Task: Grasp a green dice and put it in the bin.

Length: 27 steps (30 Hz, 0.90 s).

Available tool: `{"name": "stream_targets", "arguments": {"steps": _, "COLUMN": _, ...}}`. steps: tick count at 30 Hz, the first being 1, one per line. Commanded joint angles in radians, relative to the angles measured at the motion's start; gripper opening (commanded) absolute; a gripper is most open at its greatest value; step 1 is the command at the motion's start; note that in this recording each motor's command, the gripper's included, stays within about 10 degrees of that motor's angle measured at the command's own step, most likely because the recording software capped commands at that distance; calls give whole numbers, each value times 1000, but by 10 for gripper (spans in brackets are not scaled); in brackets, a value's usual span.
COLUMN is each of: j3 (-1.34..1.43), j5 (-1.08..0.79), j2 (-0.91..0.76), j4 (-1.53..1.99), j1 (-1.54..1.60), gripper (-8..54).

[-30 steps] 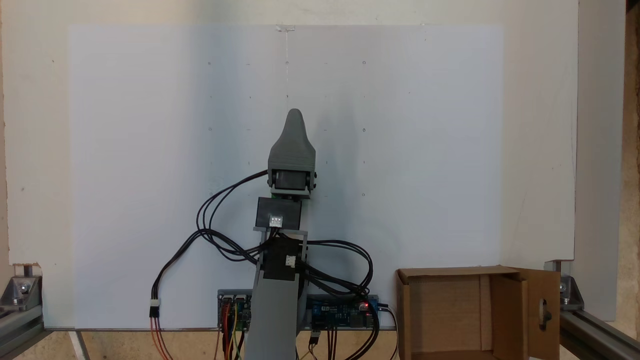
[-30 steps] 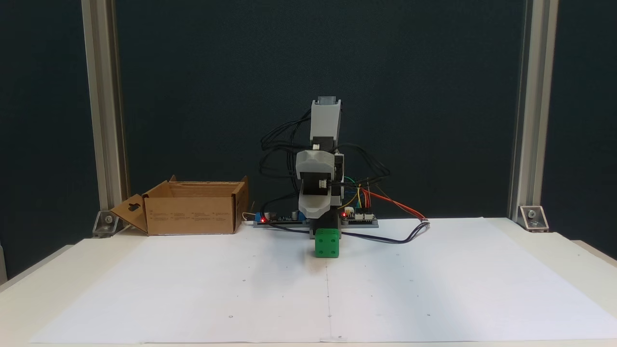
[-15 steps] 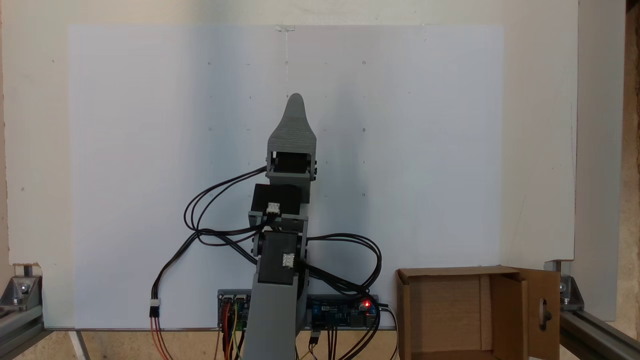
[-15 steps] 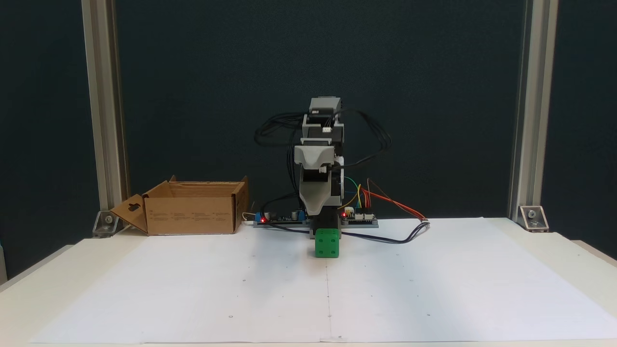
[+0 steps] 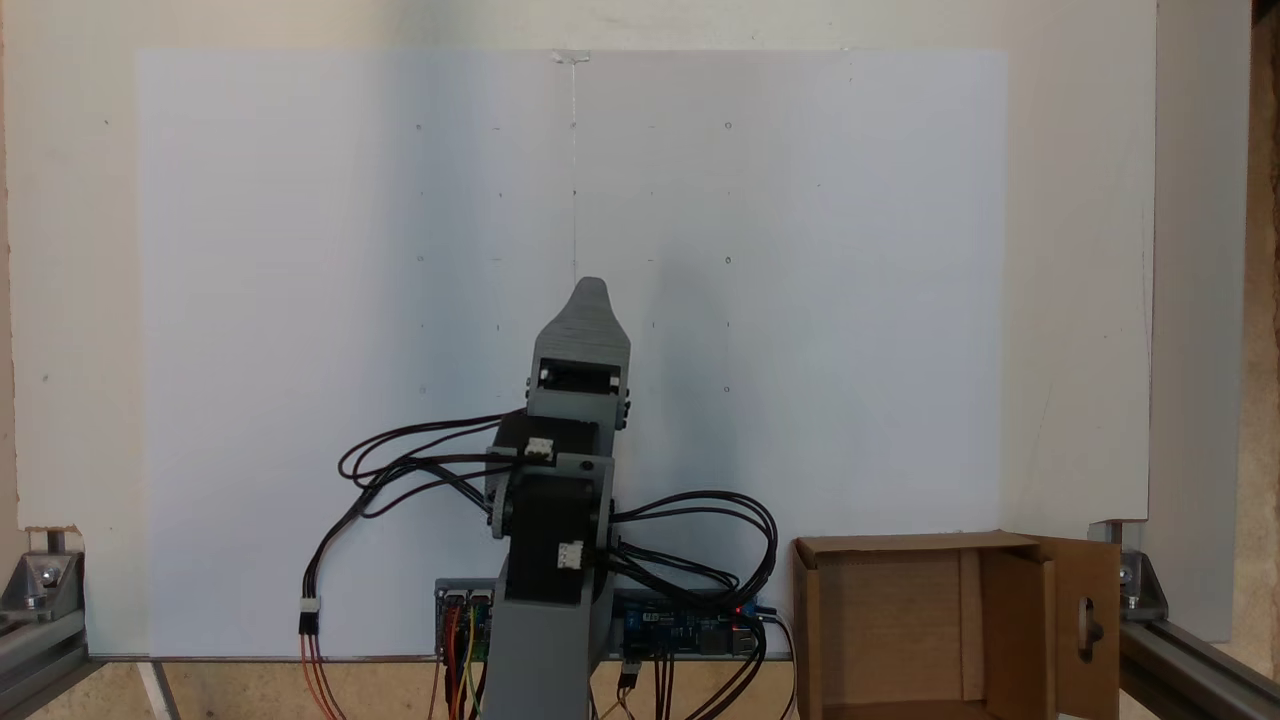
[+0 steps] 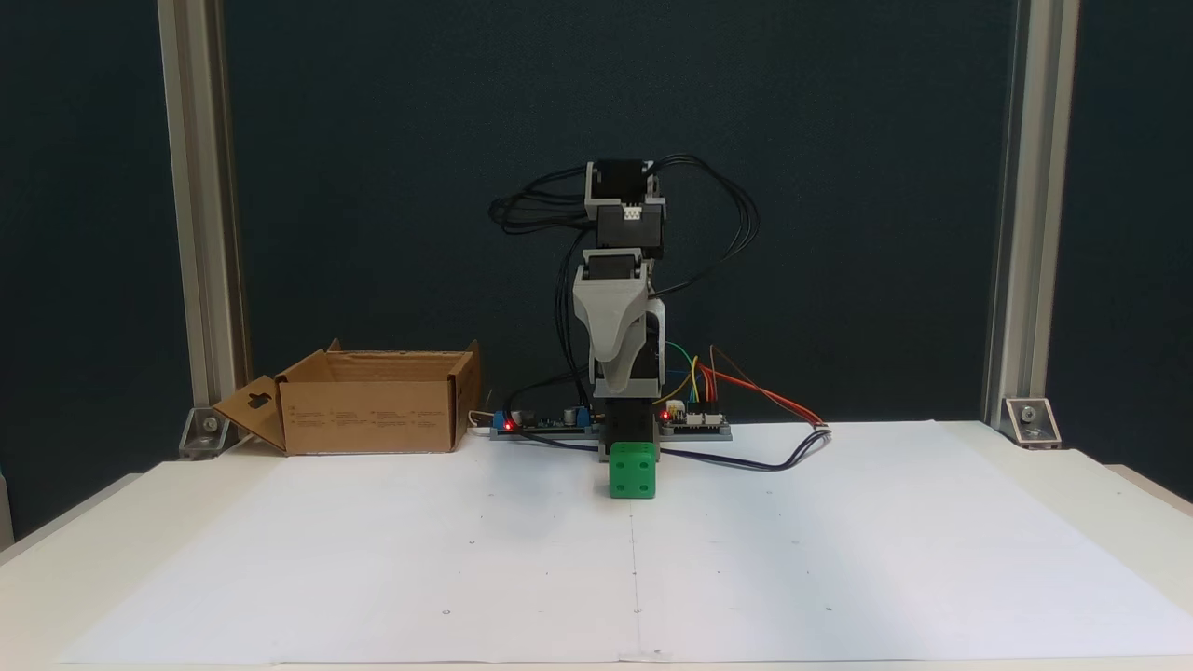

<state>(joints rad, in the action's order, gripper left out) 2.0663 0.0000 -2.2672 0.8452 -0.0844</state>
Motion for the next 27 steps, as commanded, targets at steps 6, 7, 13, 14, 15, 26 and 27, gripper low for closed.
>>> {"name": "stream_targets", "arguments": {"steps": 6, "j3": -123, "j5": 43, "j2": -94, "j4": 160, "j1": -12, "gripper": 424}}
{"name": "stream_targets", "arguments": {"steps": 7, "j3": -137, "j5": 43, "j2": -94, "j4": 189, "j1": -14, "gripper": 425}}
{"name": "stream_targets", "arguments": {"steps": 13, "j3": -176, "j5": 51, "j2": -89, "j4": 314, "j1": -6, "gripper": 436}}
{"name": "stream_targets", "arguments": {"steps": 14, "j3": -176, "j5": 60, "j2": -87, "j4": 316, "j1": -6, "gripper": 436}}
{"name": "stream_targets", "arguments": {"steps": 15, "j3": -176, "j5": 60, "j2": -87, "j4": 319, "j1": -6, "gripper": 436}}
{"name": "stream_targets", "arguments": {"steps": 26, "j3": -48, "j5": 67, "j2": -84, "j4": 316, "j1": 11, "gripper": 446}}
{"name": "stream_targets", "arguments": {"steps": 27, "j3": -35, "j5": 69, "j2": -86, "j4": 314, "j1": 11, "gripper": 446}}
